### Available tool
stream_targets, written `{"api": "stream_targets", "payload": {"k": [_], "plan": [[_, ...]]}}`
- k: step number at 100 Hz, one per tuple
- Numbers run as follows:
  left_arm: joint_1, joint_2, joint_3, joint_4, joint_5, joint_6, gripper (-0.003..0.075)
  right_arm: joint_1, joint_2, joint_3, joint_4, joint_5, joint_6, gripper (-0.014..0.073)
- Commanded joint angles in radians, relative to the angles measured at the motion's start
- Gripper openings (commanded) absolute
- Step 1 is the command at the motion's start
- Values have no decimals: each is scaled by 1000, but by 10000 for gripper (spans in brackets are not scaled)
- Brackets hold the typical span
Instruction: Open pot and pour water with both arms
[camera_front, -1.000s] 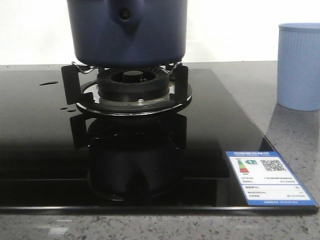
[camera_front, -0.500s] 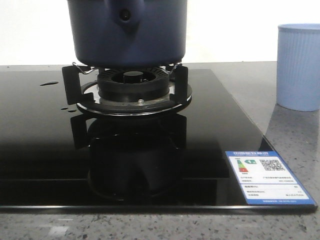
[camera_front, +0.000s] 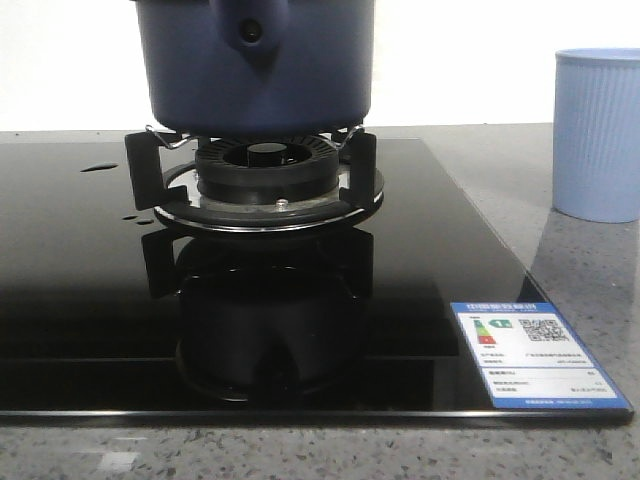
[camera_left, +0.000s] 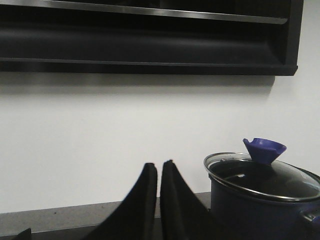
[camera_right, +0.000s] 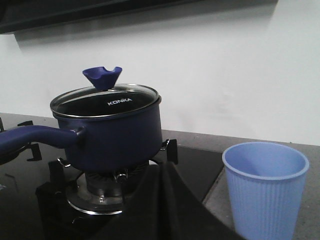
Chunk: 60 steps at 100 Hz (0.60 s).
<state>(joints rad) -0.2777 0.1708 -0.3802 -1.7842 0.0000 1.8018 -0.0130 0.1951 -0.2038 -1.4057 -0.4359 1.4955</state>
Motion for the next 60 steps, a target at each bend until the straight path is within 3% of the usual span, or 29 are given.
{"api": "stream_targets", "payload": {"k": [1, 60], "plan": [[1, -21, -5, -19, 9, -11, -19, -3, -17, -21, 22, -11, 7, -69], [1, -32, 7, -28, 11, -11, -19, -3, -17, -21, 22, -11, 7, -69]]}}
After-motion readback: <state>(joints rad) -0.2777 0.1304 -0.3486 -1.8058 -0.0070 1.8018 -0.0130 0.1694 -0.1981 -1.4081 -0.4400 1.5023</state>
